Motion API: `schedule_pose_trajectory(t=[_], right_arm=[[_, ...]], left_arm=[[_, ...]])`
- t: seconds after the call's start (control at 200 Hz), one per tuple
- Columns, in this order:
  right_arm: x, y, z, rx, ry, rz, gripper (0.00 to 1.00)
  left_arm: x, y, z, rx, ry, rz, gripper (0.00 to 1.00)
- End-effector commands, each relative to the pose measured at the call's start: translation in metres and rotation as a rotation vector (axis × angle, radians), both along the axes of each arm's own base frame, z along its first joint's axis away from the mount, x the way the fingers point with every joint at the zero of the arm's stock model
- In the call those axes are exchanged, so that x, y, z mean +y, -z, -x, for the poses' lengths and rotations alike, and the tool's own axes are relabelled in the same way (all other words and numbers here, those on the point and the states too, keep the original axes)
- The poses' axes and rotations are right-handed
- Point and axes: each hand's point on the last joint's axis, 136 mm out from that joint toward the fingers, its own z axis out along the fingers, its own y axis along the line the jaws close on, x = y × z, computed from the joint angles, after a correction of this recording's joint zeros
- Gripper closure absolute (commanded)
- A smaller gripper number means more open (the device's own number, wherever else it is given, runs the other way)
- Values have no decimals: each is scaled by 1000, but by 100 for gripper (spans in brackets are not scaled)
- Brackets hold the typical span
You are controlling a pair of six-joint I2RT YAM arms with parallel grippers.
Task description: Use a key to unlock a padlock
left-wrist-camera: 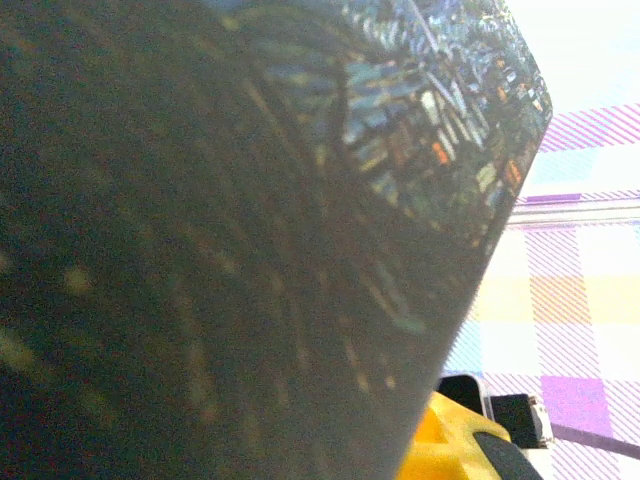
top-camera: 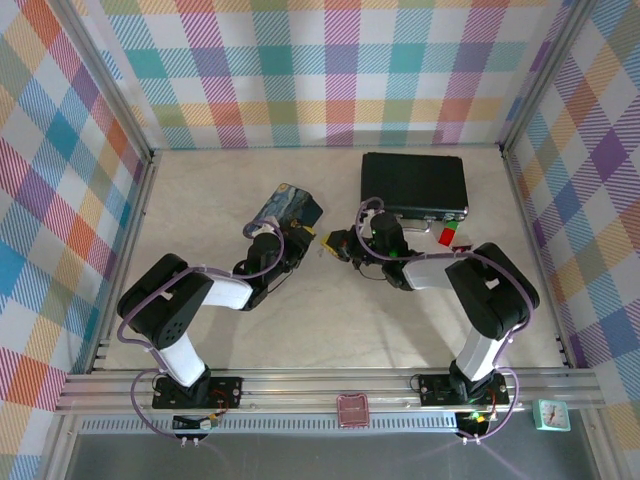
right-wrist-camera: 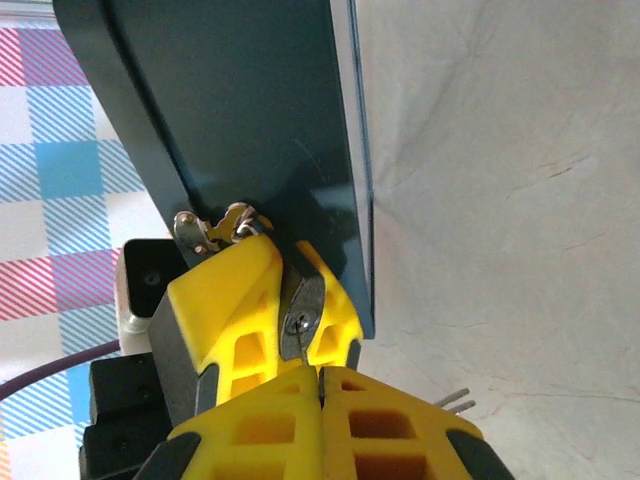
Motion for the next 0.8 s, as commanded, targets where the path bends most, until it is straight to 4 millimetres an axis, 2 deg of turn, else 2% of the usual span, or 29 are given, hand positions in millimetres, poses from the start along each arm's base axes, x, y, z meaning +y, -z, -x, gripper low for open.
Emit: schedule_pose_trajectory(t=[0.0,0.135,0.185,0.3,0.45,0.535,0.675,0.795], right_arm=[[19,-20,4,-44,-24,-93,100],[31,-24,7,-58,-54,-92,100],[31,-19,6,-60,-52,-80,100],[24,-13,-5,-75,-37,-59,100],[9,-17,-19,-112,-57,-44,100],[2,-20,-14,-126,-87,-25,100],[-7,-14,7,-146,-173,77,100],[-16,-3,18,-149,-225,148,100]], left_arm=[[-36,-38,20,-60,134,102,100],[-38,-39,21,-63,135,109,100],[-39,-41,22,-71,142,114,100],[-42,-41,27,-74,165,109,100],[-43,-39,36,-63,196,113,100],[-37,-37,35,-63,190,87,100],[-25,-35,26,-80,184,18,100],[-10,-16,20,-51,160,-84,100]])
